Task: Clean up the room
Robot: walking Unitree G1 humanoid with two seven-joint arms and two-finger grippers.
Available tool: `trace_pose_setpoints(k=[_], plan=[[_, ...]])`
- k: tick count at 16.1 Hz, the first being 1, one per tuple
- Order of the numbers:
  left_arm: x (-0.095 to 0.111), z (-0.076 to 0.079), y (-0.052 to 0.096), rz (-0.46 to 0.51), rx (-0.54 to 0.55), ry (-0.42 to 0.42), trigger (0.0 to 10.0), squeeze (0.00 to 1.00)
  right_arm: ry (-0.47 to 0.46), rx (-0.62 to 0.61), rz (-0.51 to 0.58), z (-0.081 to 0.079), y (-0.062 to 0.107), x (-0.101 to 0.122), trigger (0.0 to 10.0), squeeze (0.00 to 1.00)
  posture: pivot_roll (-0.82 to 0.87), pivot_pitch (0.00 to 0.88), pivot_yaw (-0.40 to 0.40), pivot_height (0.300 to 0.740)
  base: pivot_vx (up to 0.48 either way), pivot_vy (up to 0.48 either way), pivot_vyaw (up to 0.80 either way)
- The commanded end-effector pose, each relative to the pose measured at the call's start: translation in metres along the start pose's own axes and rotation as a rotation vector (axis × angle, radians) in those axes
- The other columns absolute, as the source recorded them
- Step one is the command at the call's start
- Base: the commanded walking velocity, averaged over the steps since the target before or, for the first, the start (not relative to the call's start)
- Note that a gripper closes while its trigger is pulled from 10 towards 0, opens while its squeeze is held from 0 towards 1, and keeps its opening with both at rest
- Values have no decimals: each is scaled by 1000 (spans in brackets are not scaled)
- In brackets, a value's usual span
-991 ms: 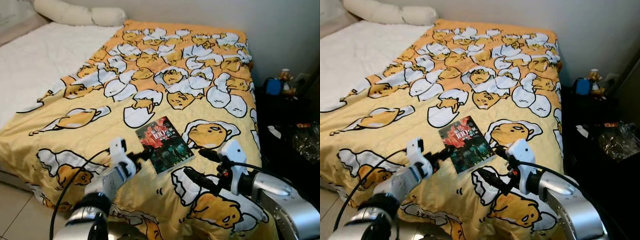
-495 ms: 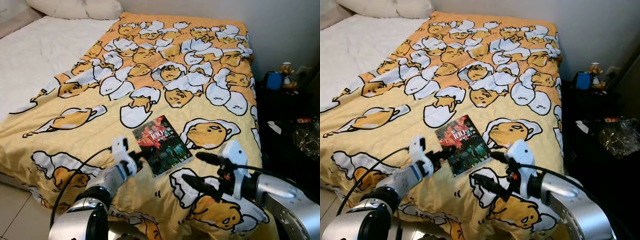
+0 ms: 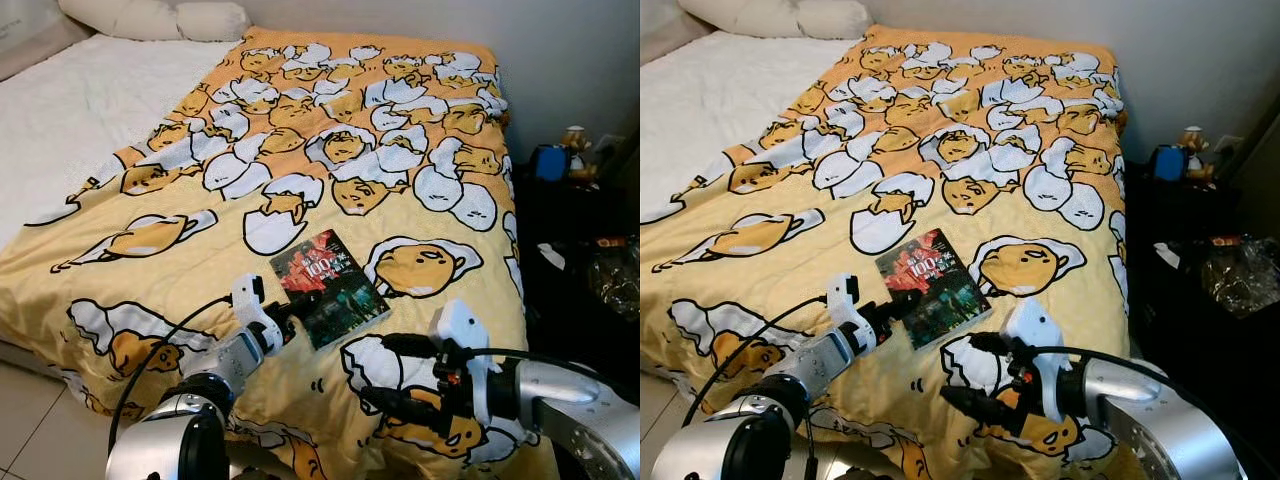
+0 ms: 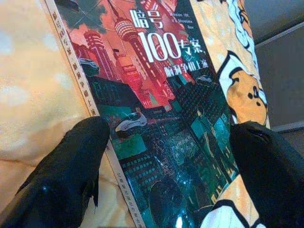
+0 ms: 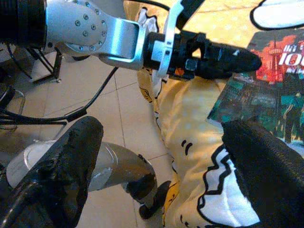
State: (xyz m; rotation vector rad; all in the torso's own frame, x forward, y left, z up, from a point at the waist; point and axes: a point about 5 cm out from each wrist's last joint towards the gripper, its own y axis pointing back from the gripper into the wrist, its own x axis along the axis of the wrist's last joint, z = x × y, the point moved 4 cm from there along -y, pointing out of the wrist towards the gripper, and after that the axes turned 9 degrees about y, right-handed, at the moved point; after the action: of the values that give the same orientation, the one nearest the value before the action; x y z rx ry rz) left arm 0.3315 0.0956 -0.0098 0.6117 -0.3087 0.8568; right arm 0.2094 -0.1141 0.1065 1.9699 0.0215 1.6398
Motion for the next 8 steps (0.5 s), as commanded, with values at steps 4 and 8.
trace_pose_setpoints(k=[4, 8], plan=[[-2, 2, -6, -9, 67, 10, 10000, 0, -6, 13, -30, -1, 2, 0, 10000, 0, -343, 106, 54, 740, 0, 0, 0], [-6, -3, -6, -24, 135, -10, 10000, 0, -35, -4, -50, 9, 10, -21, 10000, 0, -344, 139, 53, 740, 0, 0, 0]])
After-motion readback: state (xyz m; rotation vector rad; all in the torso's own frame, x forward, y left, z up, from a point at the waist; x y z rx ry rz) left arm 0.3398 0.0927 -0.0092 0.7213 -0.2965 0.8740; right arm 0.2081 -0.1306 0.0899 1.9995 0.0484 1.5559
